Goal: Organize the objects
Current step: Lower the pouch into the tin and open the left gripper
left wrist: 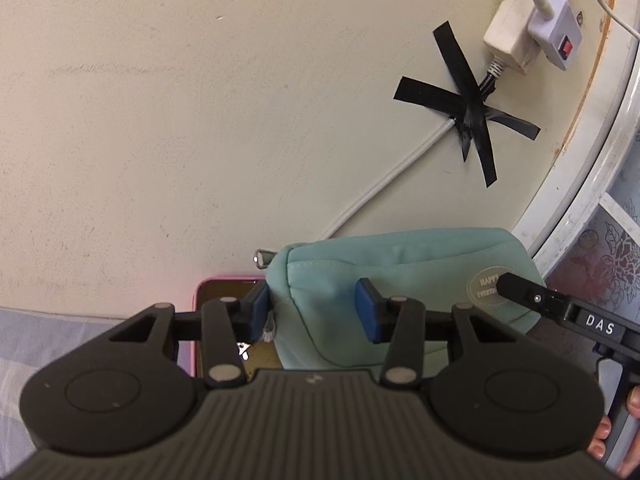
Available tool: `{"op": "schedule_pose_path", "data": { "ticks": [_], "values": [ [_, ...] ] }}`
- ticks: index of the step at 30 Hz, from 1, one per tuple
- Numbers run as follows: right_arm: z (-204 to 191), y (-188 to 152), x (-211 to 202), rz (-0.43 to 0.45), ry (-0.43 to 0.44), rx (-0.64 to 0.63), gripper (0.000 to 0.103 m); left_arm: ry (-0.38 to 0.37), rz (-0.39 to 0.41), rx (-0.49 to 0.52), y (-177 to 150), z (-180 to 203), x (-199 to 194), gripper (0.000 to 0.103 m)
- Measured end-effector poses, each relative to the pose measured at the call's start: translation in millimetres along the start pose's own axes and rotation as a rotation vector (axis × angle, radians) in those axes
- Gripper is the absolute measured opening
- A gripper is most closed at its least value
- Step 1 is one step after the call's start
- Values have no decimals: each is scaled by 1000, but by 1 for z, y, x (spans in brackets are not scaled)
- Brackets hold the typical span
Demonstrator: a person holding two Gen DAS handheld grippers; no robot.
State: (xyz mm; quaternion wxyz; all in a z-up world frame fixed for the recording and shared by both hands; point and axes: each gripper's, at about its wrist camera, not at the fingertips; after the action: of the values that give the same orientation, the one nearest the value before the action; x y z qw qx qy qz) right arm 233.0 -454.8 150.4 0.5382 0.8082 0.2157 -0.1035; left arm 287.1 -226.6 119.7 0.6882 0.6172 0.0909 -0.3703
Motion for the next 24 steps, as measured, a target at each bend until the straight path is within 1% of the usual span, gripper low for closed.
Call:
{"op": "schedule_pose_path", "data": {
  "ticks": [3, 5, 7, 11, 13, 15, 18, 20, 24],
  "values": [
    [-7, -14, -6, -31, 10, 12, 47, -4, -21, -20, -9, -14, -4, 48],
    [-10, -26, -11, -55, 2, 14, 47, 0, -53, -15, -17, -16, -3, 49],
    [-8, -37, -21, -75, -2, 33, 47, 3, -74, 7, -26, -12, -4, 49],
    [6, -46, -52, -87, 6, 87, 46, -28, -77, 59, -39, 2, -14, 50],
    [14, -48, -58, -120, 12, 116, 46, -15, -72, 94, -42, 12, -15, 51],
    [27, -49, -52, -162, 9, 167, 46, 19, -67, 134, -41, 22, -9, 52],
    [41, -39, -36, -169, 5, 222, 46, 66, -53, 172, -33, 36, 3, 53],
    [47, -30, -21, -177, 4, 244, 46, 90, -53, 170, -22, 36, 11, 52],
    [44, -15, 10, -195, -2, 199, 47, 130, -52, 144, -13, 23, 23, 53]
  ]
}}
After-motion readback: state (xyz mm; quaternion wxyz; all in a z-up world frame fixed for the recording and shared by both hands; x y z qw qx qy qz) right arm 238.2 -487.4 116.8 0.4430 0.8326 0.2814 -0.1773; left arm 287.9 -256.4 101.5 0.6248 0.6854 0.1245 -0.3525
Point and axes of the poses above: each gripper's, at about its wrist camera, not at the fingertips, and x roughly the way its jaws point, z to its right, y to its top, and after that the axes turned 7 degrees about y, right-handed
